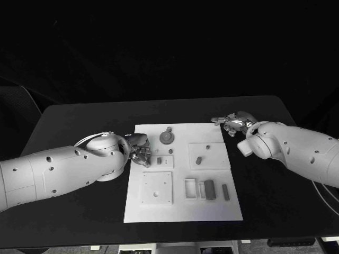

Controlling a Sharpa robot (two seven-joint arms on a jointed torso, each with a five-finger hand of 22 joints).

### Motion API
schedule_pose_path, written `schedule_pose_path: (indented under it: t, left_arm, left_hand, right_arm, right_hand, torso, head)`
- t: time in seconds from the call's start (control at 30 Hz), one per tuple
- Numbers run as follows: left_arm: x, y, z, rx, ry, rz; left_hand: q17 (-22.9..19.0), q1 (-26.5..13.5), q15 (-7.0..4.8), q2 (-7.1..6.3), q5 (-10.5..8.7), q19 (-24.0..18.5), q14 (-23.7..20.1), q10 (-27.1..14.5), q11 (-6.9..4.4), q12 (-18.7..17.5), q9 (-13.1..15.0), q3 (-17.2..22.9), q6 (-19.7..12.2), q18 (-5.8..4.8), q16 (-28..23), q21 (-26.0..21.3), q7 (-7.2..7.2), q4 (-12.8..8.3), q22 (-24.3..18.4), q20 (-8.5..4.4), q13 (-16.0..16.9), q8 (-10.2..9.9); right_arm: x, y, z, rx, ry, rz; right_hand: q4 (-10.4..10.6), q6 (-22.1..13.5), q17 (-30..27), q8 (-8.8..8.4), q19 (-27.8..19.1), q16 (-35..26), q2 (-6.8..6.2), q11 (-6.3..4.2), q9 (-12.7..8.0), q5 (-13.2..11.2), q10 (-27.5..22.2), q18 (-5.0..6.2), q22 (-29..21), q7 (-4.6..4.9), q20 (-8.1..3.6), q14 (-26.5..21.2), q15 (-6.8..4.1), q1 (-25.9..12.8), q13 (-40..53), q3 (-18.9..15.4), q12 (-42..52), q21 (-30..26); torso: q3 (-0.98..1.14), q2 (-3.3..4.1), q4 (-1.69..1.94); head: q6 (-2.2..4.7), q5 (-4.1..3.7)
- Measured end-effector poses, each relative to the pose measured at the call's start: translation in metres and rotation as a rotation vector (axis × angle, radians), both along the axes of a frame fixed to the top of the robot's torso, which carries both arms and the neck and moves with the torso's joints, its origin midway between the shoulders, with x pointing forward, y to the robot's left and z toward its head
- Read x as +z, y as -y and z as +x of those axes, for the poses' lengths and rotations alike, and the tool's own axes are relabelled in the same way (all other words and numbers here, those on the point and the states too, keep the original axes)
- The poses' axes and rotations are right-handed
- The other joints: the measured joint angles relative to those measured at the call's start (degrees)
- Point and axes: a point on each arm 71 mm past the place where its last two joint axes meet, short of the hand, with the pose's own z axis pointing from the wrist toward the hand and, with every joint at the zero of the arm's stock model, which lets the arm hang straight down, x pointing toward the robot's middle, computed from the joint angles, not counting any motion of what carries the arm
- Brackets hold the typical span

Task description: Assemble the parts on the task board

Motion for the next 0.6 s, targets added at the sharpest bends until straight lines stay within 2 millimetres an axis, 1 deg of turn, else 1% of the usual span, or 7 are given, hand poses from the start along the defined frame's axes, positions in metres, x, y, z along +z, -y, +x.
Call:
schedule_pose_path:
  t: [0.27, 0.6]
  left_arm:
    - [0.0, -0.0001, 0.0, -0.001, 0.001, 0.001]
    - [0.0, -0.0001, 0.0003, -0.001, 0.002, 0.001]
  left_hand:
    - [-0.1, 0.3, -0.05, 0.21, -0.2, -0.1, 0.0, 0.0, 0.0, 0.0, -0.1, 0.3, 0.0, 0.0, 0.0, 0.0, 0.0, -0.3, -0.1, 0.09, 0.0, 0.2]
    - [-0.1, 0.9, -0.09, 0.3, 0.02, -0.1, -0.1, 0.0, -0.02, 0.0, -0.1, 0.4, 0.0, 0.0, 0.0, 0.0, 0.0, -0.6, 0.0, 0.1, 0.0, 0.2]
  right_arm:
    - [-0.0001, -0.0001, 0.0, 0.0, -0.001, 0.0]
    - [-0.0002, 0.0, 0.0, 0.001, -0.001, 0.0]
  right_hand:
    - [0.0, 0.0, 0.0, 0.0, 0.0, 0.0, 0.0, 0.0, -0.1, 0.0, 0.0, 0.0, 0.0, -0.03, 0.01, 0.0, 0.03, 0.0, 0.0, 0.0, 0.0, 0.0]
    - [0.0, 0.0, 0.0, 0.0, 0.0, 0.0, 0.0, 0.0, 0.0, 0.0, 0.0, 0.0, 0.0, -0.18, 0.02, 0.0, 0.06, 0.0, 0.0, 0.0, 0.0, 0.0]
  torso:
    - [0.0, -0.01, 0.0]
    - [-0.01, -0.01, 0.0]
  head:
    - [-0.03, 0.01]
    - [0.0, -0.07]
